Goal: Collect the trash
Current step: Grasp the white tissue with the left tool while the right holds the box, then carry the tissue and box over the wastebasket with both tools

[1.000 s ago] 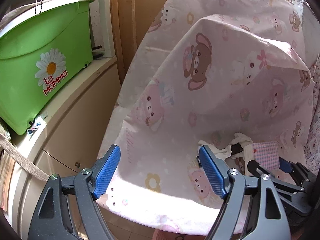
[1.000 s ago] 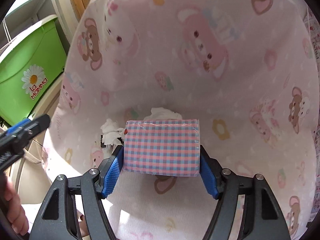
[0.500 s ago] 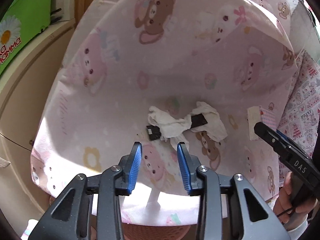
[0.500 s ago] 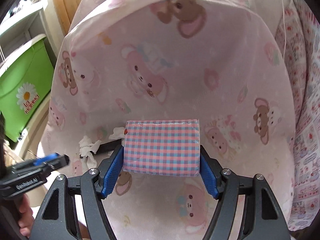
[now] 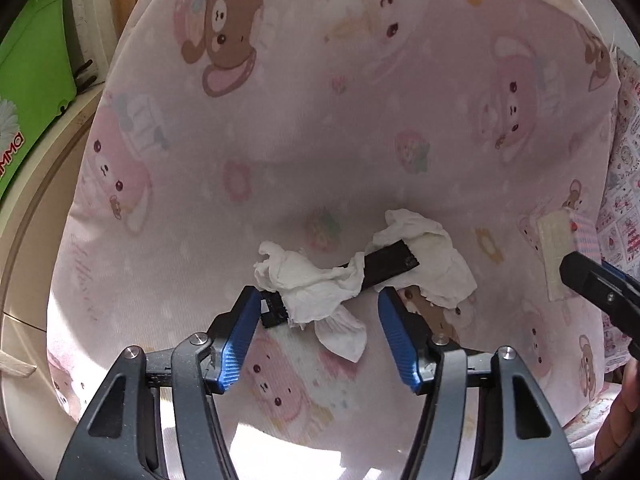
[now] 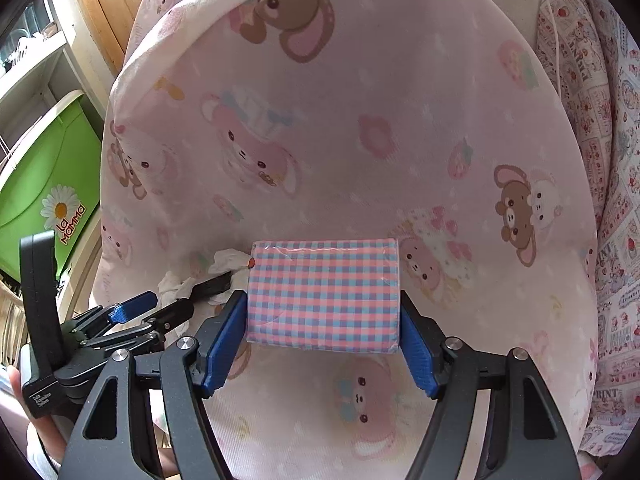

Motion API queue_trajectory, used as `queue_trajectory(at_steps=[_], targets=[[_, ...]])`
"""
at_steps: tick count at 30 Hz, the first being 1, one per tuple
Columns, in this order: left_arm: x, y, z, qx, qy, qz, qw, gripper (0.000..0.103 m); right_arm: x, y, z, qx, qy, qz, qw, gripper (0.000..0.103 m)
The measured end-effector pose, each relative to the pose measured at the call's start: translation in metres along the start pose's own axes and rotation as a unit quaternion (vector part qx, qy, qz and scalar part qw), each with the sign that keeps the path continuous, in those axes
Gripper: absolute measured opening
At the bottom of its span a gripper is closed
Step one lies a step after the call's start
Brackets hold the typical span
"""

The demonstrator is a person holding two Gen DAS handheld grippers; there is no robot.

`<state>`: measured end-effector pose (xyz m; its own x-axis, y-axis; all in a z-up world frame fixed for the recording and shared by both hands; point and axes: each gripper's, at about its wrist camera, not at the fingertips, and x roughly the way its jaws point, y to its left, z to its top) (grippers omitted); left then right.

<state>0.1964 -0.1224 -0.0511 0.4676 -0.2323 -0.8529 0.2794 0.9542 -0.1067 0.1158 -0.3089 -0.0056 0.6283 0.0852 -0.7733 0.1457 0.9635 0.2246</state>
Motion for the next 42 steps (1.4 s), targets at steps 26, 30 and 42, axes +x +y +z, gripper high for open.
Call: queue_trajectory(at_steps=[26,30,42], targets=[[-0.118,0.023,-0.034,0.033,-0.105,0.002,0.9939,0.014,-0.044,0.045,-0.027,-0.097,-0.028,0.032,0.994,0.074],[-0.134,0.026,-0.06,0.015,-0.116,0.009,0.9932,0.015,-0.064,0.061,-0.048,-0.131,-0.025,0.058,0.989,0.074],[-0.139,0.029,-0.117,0.011,-0.073,0.006,0.9973,0.016,-0.098,0.081,-0.108,-0.156,-0.019,0.095,0.983,0.074]])
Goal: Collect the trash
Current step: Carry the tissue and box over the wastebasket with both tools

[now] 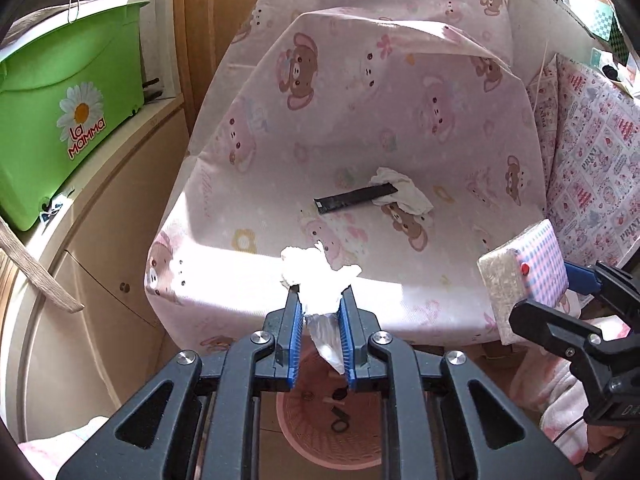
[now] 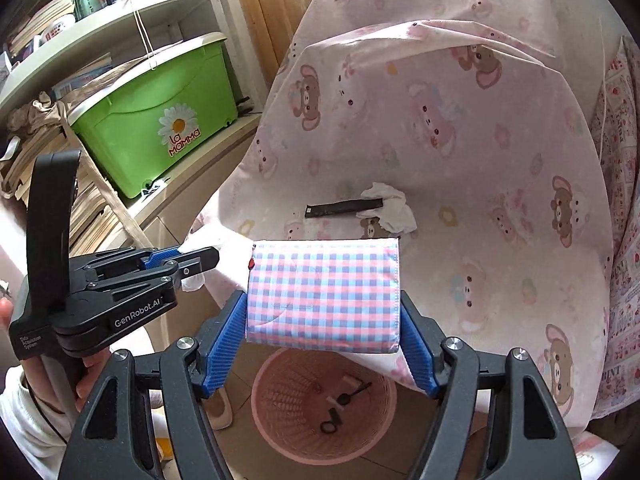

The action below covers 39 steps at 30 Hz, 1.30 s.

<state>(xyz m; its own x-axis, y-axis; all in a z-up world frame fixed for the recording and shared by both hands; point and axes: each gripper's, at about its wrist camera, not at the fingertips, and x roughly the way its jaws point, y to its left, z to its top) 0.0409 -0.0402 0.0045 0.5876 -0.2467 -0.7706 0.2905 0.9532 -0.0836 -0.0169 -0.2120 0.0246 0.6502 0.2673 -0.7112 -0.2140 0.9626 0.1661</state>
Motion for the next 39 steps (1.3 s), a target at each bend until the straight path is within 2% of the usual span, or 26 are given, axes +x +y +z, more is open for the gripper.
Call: queue_trajectory(at_steps=[4,7,12,18,21,24,26,29,32,37,39], targets=[[0.012,0.003,-0.008,0.0,0.018,0.019,0.9997,0.016,0.013,0.006,-0.008,-0.018,0.019,-0.015,1.0,0.074],[0.018,0.012,-0.009,-0.029,0.028,0.006,0.9992,0.016,0.021,0.009,-0.014,-0.025,0.035,-0.01,0.999,0.074],[0.029,0.016,-0.014,-0.032,0.057,-0.005,0.9979,0.016,0.037,0.016,-0.02,-0.051,0.065,-0.002,0.997,0.074],[0.041,0.02,-0.022,-0.058,0.089,-0.025,0.994,0.016,0.049,0.025,-0.033,-0.081,0.11,0.022,0.99,0.074],[0.043,0.022,-0.025,-0.057,0.093,-0.015,0.9939,0.016,0.06,0.025,-0.041,-0.084,0.137,0.024,0.987,0.074],[0.052,0.026,-0.03,-0.063,0.112,-0.012,0.9917,0.016,0.076,0.033,-0.055,-0.108,0.181,0.031,0.977,0.074],[0.064,0.029,-0.036,-0.073,0.138,-0.017,0.9876,0.016,0.085,0.036,-0.065,-0.114,0.197,0.025,0.973,0.074],[0.082,0.039,-0.047,-0.114,0.181,-0.039,0.976,0.016,0.1,0.04,-0.079,-0.125,0.215,0.009,0.969,0.074],[0.099,0.043,-0.056,-0.13,0.215,-0.051,0.9666,0.016,0.118,0.041,-0.09,-0.123,0.233,-0.011,0.964,0.074],[0.123,0.041,-0.07,-0.123,0.259,-0.035,0.9573,0.016,0.147,0.04,-0.105,-0.12,0.259,-0.037,0.958,0.074],[0.136,0.041,-0.079,-0.122,0.281,-0.015,0.9518,0.016,0.157,0.037,-0.112,-0.116,0.27,-0.046,0.955,0.074]])
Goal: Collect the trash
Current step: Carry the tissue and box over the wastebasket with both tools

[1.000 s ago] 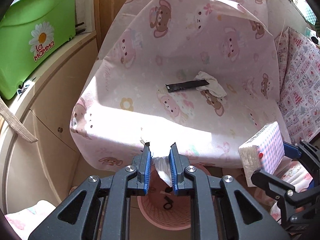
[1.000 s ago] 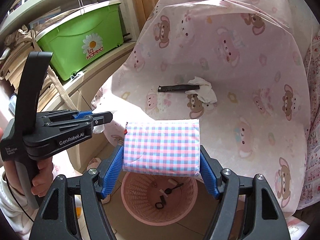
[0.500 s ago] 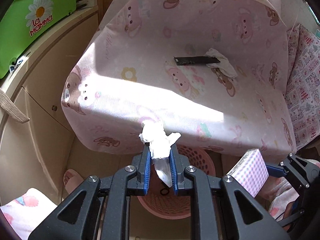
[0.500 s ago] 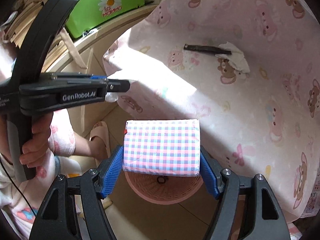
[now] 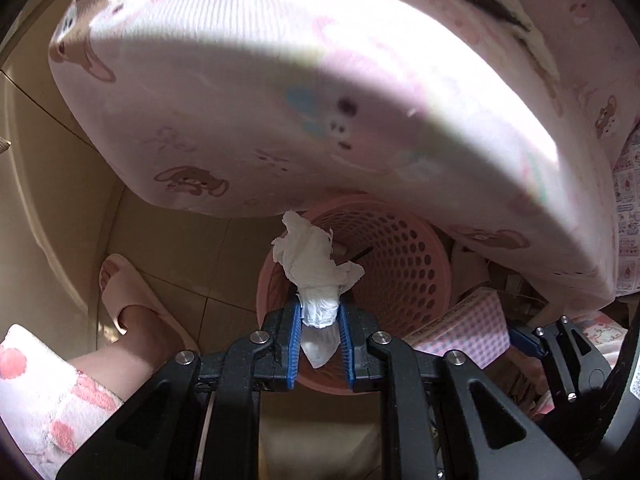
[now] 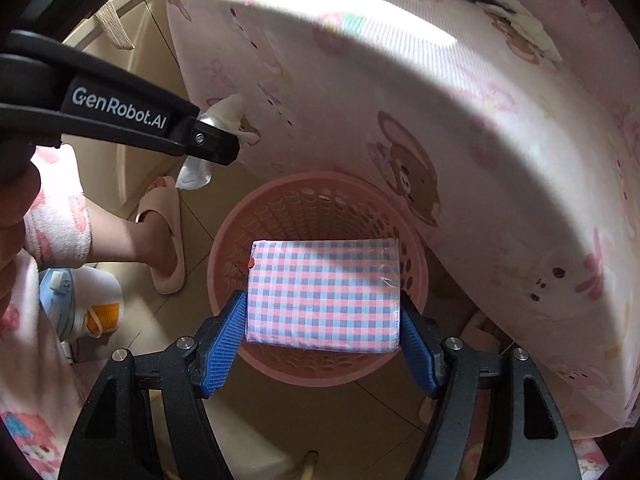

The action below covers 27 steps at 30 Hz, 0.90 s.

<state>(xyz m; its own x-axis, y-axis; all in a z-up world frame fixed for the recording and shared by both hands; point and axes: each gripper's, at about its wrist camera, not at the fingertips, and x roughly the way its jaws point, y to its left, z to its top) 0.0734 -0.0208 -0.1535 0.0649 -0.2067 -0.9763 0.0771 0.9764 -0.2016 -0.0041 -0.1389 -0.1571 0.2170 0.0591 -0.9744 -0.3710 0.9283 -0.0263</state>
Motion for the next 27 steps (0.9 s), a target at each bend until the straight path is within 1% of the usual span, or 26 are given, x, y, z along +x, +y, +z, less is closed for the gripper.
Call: queue_trajectory(at_steps=[2,3,5,6,8,12,19,21,26,27], targets=[[0.019,0.006,-0.002,-0.012,0.022,0.027,0.9993,0.016,0.015,-0.002,-0.003,0.005,0.017,-0.01,1.0,0.074],[0.031,0.008,-0.003,-0.019,0.039,0.028,0.9986,0.015,0.023,-0.003,-0.003,0.004,0.026,-0.014,1.0,0.074],[0.047,0.013,-0.003,-0.034,0.07,0.011,0.9969,0.015,0.035,-0.003,-0.005,-0.004,0.04,-0.023,0.999,0.074],[0.053,0.014,-0.004,-0.04,0.081,0.006,0.9959,0.015,0.04,-0.002,-0.006,-0.009,0.045,-0.029,0.999,0.074],[0.063,0.015,-0.005,-0.042,0.095,0.011,0.9946,0.015,0.048,0.0,-0.005,-0.015,0.053,-0.037,0.998,0.074],[0.071,0.016,-0.007,-0.036,0.1,0.028,0.9939,0.016,0.058,-0.002,-0.005,-0.008,0.064,-0.042,0.997,0.074],[0.078,0.013,-0.008,-0.031,0.119,0.019,0.9922,0.016,0.058,-0.004,-0.003,-0.002,0.064,-0.041,0.997,0.074],[0.078,0.014,-0.009,-0.032,0.12,0.016,0.9922,0.02,0.058,-0.001,-0.003,-0.007,0.066,-0.041,0.997,0.074],[0.076,0.014,-0.008,-0.035,0.115,0.011,0.9926,0.027,0.058,0.002,-0.004,-0.011,0.066,-0.042,0.997,0.075],[0.076,0.014,-0.008,-0.036,0.115,0.01,0.9926,0.029,0.058,0.002,-0.004,-0.01,0.066,-0.042,0.997,0.075]])
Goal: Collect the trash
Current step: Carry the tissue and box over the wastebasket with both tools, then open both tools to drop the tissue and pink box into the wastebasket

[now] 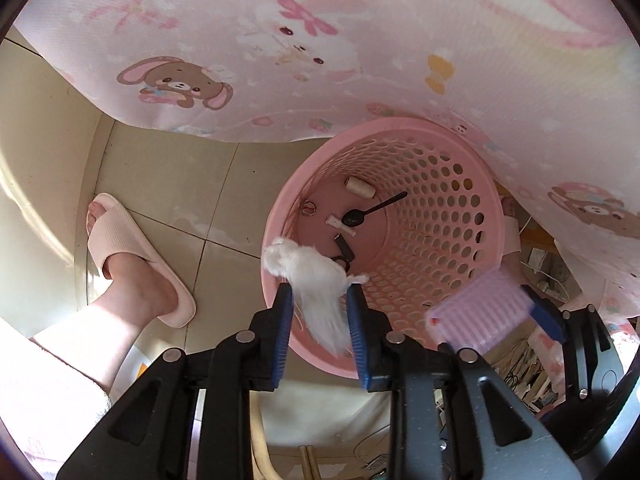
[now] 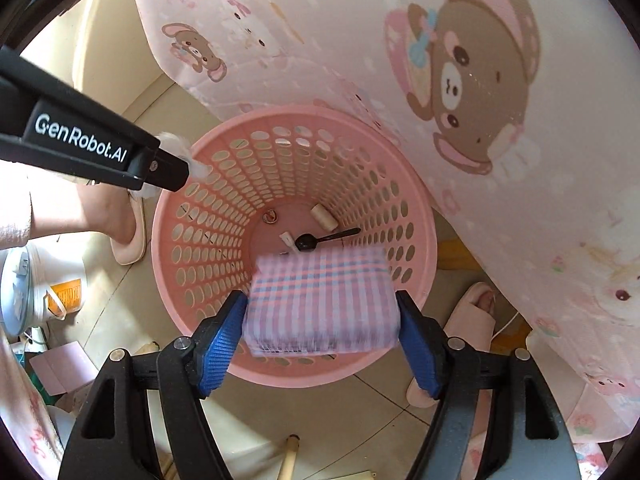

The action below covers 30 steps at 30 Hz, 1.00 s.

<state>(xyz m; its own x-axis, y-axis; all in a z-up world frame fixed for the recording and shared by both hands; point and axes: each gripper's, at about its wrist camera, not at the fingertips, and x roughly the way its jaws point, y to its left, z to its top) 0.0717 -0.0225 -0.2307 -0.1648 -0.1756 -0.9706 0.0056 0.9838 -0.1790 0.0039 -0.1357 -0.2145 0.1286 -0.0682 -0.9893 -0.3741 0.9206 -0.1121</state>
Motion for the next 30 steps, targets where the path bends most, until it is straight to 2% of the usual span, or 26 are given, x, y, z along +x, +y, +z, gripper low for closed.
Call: queue_trajectory(at_steps=[4,6,10,13,16,20,24,27,30], targets=[[-0.002,0.001,0.0,-0.003,0.0,-0.004,1.0,0.036,-0.001,-0.002,0.0,0.008,-0.002,0.001,1.0,0.077],[-0.004,0.0,0.001,-0.004,-0.004,-0.003,1.0,0.042,-0.002,-0.003,0.0,0.013,-0.005,0.002,1.0,0.08],[-0.016,0.004,0.003,-0.008,-0.014,-0.018,0.9997,0.043,-0.008,-0.005,0.002,0.019,-0.014,0.004,1.0,0.082],[-0.04,0.012,0.007,-0.019,-0.049,-0.028,0.9982,0.046,-0.018,-0.008,0.003,0.032,-0.024,0.009,0.999,0.082],[-0.068,0.016,0.008,-0.019,-0.102,-0.008,0.9946,0.047,-0.036,-0.013,0.004,0.049,-0.047,0.021,0.997,0.082],[-0.101,0.015,0.003,-0.003,-0.16,0.008,0.987,0.048,-0.076,-0.021,0.0,0.08,-0.13,0.032,0.988,0.082],[-0.134,0.013,-0.005,0.017,-0.206,-0.002,0.9784,0.049,-0.112,-0.028,-0.005,0.107,-0.194,0.05,0.974,0.082],[-0.158,0.016,-0.013,0.027,-0.252,0.009,0.9673,0.051,-0.136,-0.026,-0.007,0.109,-0.231,0.064,0.965,0.082],[-0.172,0.012,-0.019,0.035,-0.288,0.022,0.9566,0.055,-0.162,-0.026,-0.012,0.109,-0.283,0.05,0.951,0.082]])
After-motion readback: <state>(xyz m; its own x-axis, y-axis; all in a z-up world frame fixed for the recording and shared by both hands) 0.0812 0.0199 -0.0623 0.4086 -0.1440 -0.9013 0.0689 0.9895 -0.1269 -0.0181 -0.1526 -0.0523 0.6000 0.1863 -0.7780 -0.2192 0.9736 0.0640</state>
